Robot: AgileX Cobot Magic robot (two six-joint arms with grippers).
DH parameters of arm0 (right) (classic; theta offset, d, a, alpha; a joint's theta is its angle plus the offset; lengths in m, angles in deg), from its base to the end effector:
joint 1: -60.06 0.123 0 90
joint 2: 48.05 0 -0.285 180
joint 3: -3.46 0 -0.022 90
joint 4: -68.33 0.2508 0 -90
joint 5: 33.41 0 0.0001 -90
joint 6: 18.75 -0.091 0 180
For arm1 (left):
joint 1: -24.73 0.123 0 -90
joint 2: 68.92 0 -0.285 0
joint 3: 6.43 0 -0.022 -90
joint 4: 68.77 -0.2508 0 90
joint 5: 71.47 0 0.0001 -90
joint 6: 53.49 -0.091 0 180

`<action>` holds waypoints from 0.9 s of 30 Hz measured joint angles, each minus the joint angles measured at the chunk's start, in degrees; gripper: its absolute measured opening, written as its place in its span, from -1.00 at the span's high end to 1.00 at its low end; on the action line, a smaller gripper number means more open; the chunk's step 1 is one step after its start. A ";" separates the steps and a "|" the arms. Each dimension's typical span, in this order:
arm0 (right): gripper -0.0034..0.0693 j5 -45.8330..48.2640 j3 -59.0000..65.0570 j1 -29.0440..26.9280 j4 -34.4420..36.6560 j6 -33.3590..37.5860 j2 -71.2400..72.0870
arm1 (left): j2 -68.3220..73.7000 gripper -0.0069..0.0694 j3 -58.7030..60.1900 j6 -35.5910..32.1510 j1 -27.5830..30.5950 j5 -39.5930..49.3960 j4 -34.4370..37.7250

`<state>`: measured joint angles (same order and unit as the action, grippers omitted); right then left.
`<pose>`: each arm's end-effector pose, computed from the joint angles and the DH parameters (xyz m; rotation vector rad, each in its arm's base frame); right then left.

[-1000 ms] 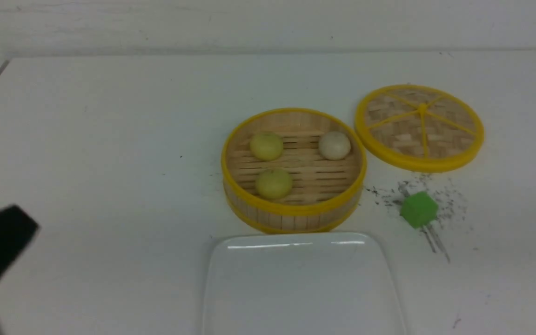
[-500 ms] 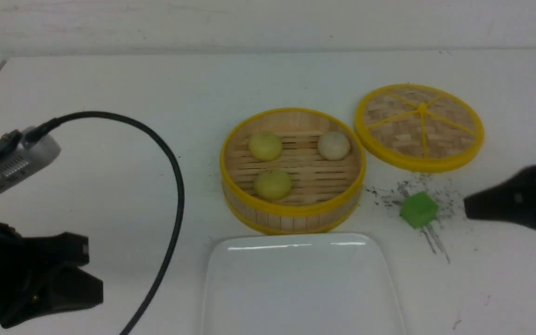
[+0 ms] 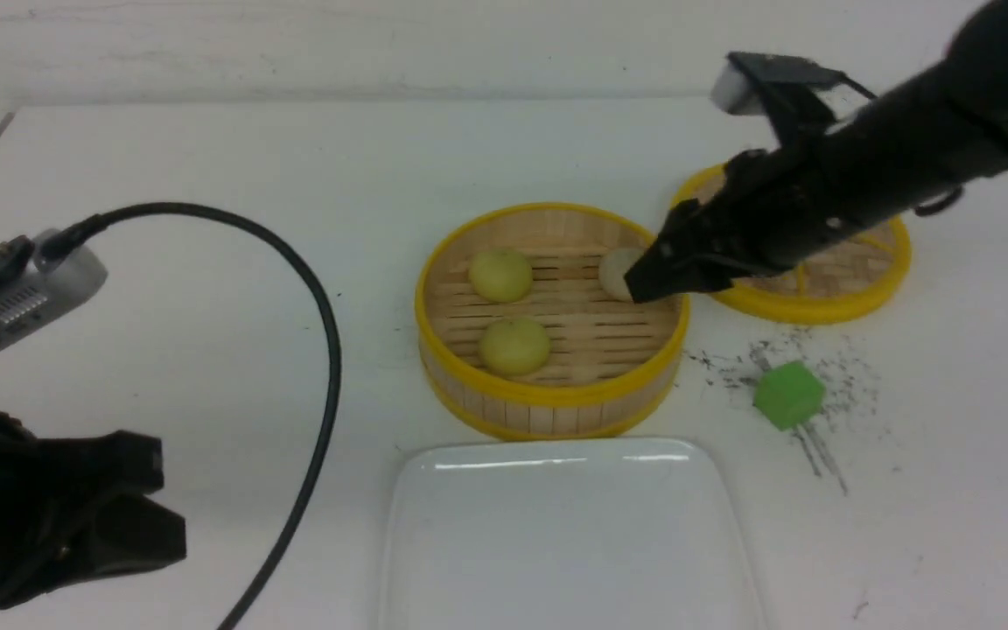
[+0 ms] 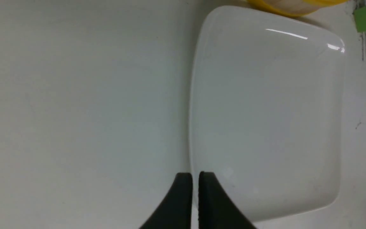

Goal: Put the steamed buns into the plate on the white tablecloth.
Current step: 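Reach toward a bun in the bamboo steamer with the right gripper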

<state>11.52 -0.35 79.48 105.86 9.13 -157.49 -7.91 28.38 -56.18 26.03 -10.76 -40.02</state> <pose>0.3553 0.1668 0.2789 -0.5916 2.4483 0.7017 0.1516 -0.0348 0.2950 -0.1767 2.6463 -0.6403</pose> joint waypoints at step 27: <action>0.87 -7.71 -15.22 4.49 -30.97 -22.47 -18.39 | 0.00 0.55 0.00 0.00 0.00 1.68 -3.01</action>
<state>3.81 -15.57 83.96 74.89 -13.34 -175.88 -7.91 28.38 -56.18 26.03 -9.08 -43.03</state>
